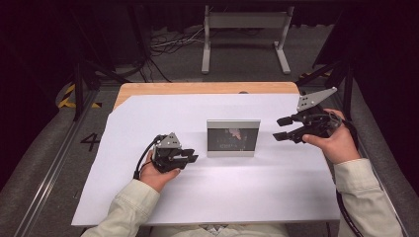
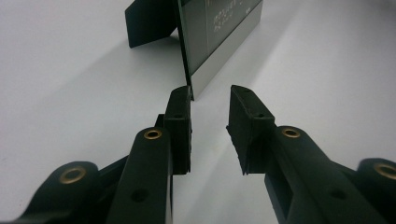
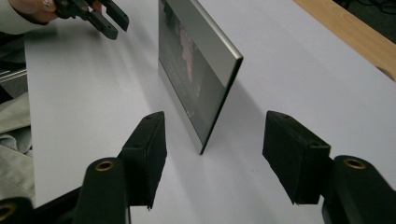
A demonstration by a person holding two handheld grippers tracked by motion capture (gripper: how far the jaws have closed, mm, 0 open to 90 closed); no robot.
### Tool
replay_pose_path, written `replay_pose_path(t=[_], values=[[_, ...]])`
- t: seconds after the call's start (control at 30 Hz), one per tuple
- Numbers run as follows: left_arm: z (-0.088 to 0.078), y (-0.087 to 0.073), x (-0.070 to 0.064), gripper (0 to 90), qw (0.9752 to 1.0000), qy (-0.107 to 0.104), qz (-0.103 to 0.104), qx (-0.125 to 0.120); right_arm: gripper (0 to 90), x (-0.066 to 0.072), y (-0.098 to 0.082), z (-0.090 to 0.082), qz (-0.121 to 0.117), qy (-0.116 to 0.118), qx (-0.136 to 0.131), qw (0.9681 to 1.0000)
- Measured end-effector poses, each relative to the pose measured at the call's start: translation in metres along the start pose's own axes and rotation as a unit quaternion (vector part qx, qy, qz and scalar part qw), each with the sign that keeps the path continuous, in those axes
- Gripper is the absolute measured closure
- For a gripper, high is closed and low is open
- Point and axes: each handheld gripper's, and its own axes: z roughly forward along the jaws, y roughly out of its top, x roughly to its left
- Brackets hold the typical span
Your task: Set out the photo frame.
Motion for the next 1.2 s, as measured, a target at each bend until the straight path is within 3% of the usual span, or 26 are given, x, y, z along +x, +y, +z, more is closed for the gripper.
replay_pose_path(t=[0.27,0.47,0.73,0.83,1.0,1.2], values=[[-0.014,-0.01,0.006,70.4,0.9997,0.015,-0.012,-0.012,38.4,-0.002,-0.022,0.004,0.021,-0.014,-0.005,0.9997],[-0.021,-0.016,0.01,70.3,0.9994,0.026,-0.016,-0.018,36.2,0.0,-0.041,0.009,0.035,-0.051,-0.016,0.9979],[-0.026,-0.02,0.017,70.3,0.9986,0.039,-0.026,-0.026,34.6,0.0,-0.061,0.018,0.054,-0.057,-0.032,0.9964],[-0.026,-0.021,0.017,70.1,0.9984,0.042,-0.026,-0.026,33.4,0.0,-0.069,0.026,0.06,-0.054,-0.014,0.9967],[-0.026,-0.021,0.018,69.9,0.9984,0.044,-0.025,-0.027,32.9,0.0,-0.073,0.032,0.061,-0.051,-0.007,0.9968],[-0.026,-0.021,0.018,69.6,0.9984,0.042,-0.025,-0.027,32.5,0.001,-0.08,0.038,0.061,-0.059,-0.014,0.9963]])
